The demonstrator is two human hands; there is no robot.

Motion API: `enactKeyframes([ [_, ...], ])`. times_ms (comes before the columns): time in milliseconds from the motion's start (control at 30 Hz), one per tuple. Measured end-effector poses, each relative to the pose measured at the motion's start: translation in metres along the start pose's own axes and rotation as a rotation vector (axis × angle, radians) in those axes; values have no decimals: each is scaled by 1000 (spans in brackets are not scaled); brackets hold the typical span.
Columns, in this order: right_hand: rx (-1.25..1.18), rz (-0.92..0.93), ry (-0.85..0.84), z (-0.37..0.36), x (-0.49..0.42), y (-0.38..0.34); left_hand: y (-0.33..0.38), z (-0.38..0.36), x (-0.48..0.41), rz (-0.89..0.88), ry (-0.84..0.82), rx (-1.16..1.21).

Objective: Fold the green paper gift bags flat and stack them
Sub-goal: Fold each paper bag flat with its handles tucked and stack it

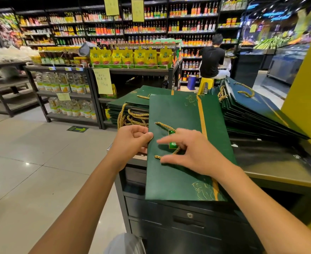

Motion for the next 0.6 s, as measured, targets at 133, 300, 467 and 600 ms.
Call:
enactKeyframes([
  [133,75,78,13,-12,3,3,0,1,0,1,0,-26],
  [300,-52,50,118,0,6,6,2,-2,0,-13,-12,-31],
  [467,-186,-10,178,9,8,9,4,-4,0,-18,-18,-23],
  [600,-215,-39,189,11,8,13,4,-5,0,0,-39,-13],
])
Point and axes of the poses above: each hand's wrist, its own x-axis away from the middle knuckle, its own z-axis out of the back of the hand, y = z × x, the point moved 8 cm from there along -x, towards the middle knuckle, and after that the axes turned 6 degrees about -z, right-handed, at the moved point
